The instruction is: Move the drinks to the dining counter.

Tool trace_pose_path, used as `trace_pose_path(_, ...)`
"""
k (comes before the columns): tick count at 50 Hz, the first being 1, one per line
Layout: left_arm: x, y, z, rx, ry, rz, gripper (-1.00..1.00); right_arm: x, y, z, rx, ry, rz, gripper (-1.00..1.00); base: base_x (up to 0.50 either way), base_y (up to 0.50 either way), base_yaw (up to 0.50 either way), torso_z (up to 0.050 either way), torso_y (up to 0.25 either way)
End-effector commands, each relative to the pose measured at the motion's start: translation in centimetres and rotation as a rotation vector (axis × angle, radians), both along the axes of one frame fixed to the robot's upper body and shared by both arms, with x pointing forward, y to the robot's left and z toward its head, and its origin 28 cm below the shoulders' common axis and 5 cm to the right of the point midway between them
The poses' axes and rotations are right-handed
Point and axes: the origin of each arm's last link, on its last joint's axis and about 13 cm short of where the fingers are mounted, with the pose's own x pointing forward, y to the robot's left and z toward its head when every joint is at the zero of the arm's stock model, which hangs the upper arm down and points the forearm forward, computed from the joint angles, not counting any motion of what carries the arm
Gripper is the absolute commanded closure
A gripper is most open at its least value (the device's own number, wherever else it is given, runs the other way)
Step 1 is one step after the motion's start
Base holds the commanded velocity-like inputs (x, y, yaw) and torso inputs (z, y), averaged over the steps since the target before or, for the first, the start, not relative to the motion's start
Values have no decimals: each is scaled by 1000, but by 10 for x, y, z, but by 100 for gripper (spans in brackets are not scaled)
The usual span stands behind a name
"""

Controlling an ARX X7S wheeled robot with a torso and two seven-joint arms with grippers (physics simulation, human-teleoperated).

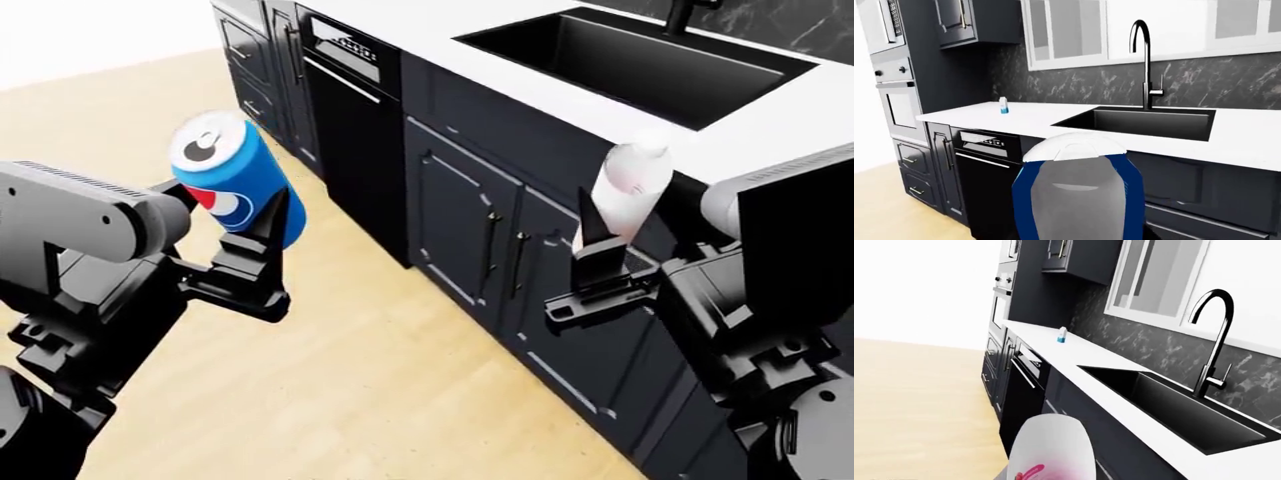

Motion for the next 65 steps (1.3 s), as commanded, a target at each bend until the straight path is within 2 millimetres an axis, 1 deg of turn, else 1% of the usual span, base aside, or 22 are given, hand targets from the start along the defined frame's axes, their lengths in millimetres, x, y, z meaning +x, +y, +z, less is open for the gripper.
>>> trace_pose_path(1, 1, 0, 1, -8, -5, 4, 100, 1, -2, 3, -2, -28, -22, 100, 0, 0, 500, 0, 0)
trace_pose_path(24, 0, 0, 2, -7, -4, 5, 100, -1, -3, 1, -1, -26, -25, 100, 0, 0, 500, 0, 1)
trace_pose_path(35, 1, 0, 3, -8, -9, 2, 100, 0, -1, 4, -7, -29, -18, 100, 0, 0, 500, 1, 1)
trace_pose_path(65, 0, 1, 0, -10, -6, 5, 100, -1, -1, 2, -16, -18, -22, 100, 0, 0, 500, 0, 1)
